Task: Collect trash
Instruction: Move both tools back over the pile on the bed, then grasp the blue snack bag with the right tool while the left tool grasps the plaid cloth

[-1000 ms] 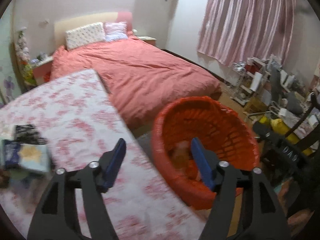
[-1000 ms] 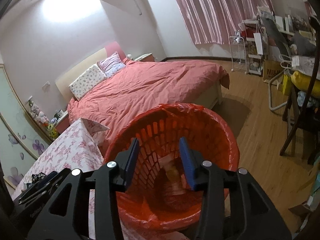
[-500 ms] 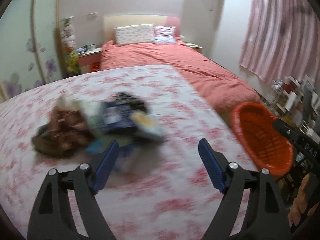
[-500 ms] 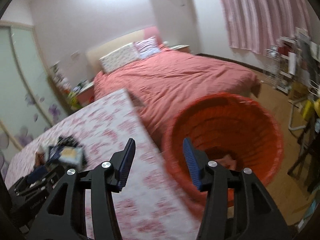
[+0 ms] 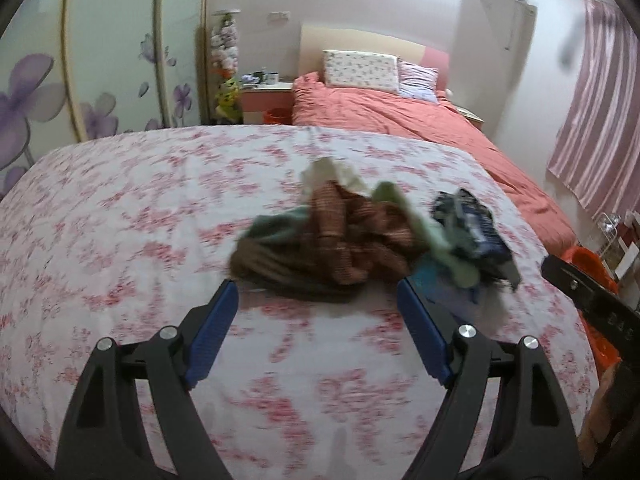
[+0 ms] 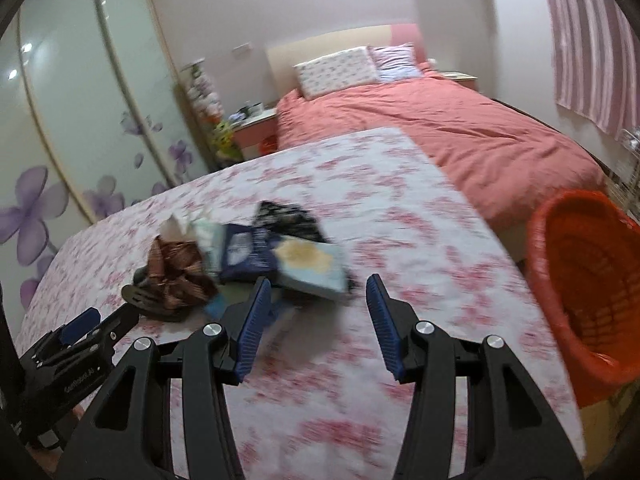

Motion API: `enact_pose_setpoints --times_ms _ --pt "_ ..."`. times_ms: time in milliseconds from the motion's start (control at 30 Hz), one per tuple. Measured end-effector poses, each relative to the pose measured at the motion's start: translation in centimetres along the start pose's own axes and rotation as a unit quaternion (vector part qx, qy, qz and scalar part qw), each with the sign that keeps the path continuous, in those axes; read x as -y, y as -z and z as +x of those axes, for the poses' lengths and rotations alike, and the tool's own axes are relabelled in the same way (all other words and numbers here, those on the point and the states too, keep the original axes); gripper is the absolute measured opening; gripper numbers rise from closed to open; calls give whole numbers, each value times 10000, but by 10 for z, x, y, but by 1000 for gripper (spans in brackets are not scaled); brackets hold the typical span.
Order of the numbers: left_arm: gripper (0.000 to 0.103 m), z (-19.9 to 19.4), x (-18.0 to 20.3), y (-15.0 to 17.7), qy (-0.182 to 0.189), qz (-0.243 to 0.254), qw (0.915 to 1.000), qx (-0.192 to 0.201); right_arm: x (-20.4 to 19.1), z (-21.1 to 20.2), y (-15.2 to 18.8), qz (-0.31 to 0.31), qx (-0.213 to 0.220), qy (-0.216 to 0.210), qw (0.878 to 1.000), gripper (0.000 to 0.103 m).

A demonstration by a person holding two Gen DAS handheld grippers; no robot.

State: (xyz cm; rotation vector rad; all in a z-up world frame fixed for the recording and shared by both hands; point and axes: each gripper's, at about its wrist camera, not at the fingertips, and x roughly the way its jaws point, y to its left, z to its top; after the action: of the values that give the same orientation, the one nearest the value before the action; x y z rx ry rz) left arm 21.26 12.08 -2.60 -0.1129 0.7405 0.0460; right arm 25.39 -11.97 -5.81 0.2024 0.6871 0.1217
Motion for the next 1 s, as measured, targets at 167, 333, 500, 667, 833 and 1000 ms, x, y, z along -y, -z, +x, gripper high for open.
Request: enact_pose_setpoints --times_ms 167,333,500,667,833,1000 --pt "80 1 -17 4 -19 -155 9998 -83 -31 15 -4 -122 20 -34 9999 62" --pt "80 9 -26 3 -27 -236 9996 -135 -58 33 -10 -330 105 224 9991 70" --pt "80 12 -30 3 -11 -297 9995 -146 -45 42 -6 -400 -5 707 9967 66" --pt "80 14 -29 4 29 -336 9993 -172 -4 33 5 -143 -106 1025 9946 64" --pt "80 17 -23 6 71 -302 9993 -210 38 18 14 326 -242 1027 9939 64" --pt "80 18 -14 7 120 -278 9992 -267 48 9 15 550 -183 798 9951 71"
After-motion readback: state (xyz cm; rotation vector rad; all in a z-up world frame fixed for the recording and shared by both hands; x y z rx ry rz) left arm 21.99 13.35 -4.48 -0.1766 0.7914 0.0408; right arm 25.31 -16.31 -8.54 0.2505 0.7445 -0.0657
